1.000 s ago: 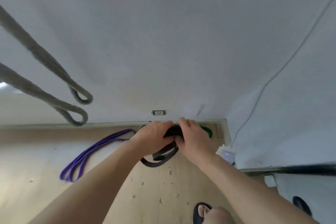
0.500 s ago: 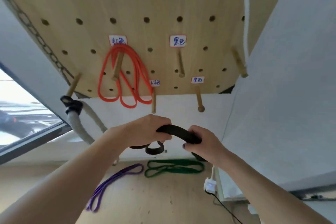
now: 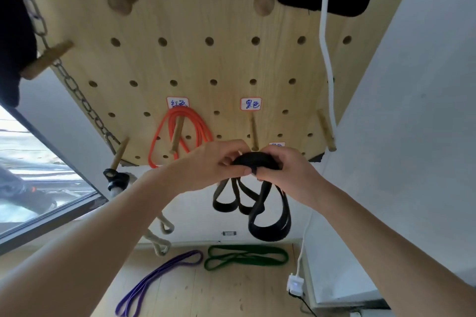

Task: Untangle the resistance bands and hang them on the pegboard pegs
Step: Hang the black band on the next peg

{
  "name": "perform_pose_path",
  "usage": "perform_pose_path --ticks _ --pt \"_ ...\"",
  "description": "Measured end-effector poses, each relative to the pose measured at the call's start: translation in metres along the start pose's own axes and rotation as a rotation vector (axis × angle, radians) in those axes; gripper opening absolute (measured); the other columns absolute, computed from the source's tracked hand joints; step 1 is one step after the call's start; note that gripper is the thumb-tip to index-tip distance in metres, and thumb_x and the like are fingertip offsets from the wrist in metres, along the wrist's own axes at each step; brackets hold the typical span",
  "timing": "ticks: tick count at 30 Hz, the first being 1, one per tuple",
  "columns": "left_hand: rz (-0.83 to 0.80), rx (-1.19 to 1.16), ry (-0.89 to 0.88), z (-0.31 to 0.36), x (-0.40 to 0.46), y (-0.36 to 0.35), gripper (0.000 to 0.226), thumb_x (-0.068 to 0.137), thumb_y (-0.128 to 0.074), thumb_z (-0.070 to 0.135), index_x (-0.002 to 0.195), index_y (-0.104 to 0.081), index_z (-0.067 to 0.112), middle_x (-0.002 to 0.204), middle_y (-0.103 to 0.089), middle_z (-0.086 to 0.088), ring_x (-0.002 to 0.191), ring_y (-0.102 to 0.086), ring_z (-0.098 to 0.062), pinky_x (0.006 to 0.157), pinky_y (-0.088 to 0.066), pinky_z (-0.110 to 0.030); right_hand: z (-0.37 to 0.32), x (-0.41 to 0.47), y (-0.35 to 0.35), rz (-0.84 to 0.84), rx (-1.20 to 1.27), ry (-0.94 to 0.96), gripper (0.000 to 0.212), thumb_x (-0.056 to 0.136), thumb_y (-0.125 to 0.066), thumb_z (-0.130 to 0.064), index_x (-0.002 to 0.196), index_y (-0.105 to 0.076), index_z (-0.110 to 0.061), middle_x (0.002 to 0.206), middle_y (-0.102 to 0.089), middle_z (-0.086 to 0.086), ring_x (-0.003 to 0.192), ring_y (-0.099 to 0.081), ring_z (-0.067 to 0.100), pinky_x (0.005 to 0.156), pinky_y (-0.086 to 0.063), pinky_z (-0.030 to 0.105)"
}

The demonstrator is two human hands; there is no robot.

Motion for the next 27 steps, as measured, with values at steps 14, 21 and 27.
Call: perform_pose_path --ticks 14,21,27 --pt "0.186 0.201 -0.045 0.017 0.029 0.040 0.013 0.101 -0.061 0.031 0.113 -0.061 0.026 0.087 -0.071 0.007 0.067 -0.067 -0.008 0.058 -0.051 -0.022 -0.038 0.039 0.044 0.036 -0.290 0.167 0.015 0.092 -0.072 -0.024 0.102 -0.073 -0.034 0.087 -0.074 -0.002 0.084 -0.071 0.020 0.083 -0.056 0.052" --pt "0.348 0.155 -0.015 0.015 0.052 0.047 0.021 0.103 -0.059 0.030 0.122 -0.061 0.021 0.098 -0.069 0.002 0.064 -0.060 0.001 0.055 -0.043 -0.012 -0.047 0.064 0.052 0.152 -0.028 0.099 0.027 0.086 -0.079 -0.023 0.111 -0.068 -0.026 0.097 -0.078 -0.011 0.092 -0.072 0.003 0.091 -0.055 0.029" --pt "0.436 0.074 0.103 -0.001 0.075 0.035 0.014 0.103 -0.058 0.030 0.116 -0.059 0.025 0.094 -0.067 0.003 0.083 -0.064 -0.015 0.069 -0.050 -0.030 -0.027 0.089 0.041 0.248 0.139 0.010 0.029 0.084 -0.079 -0.018 0.107 -0.064 -0.027 0.103 -0.074 -0.004 0.099 -0.069 0.012 0.090 -0.051 0.028"
Point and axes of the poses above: each hand's wrist, its own x-axis towards the middle knuckle, its own y-axis out of the back of the hand, z = x × y, the point moved 2 cm from there along x, towards the middle knuckle
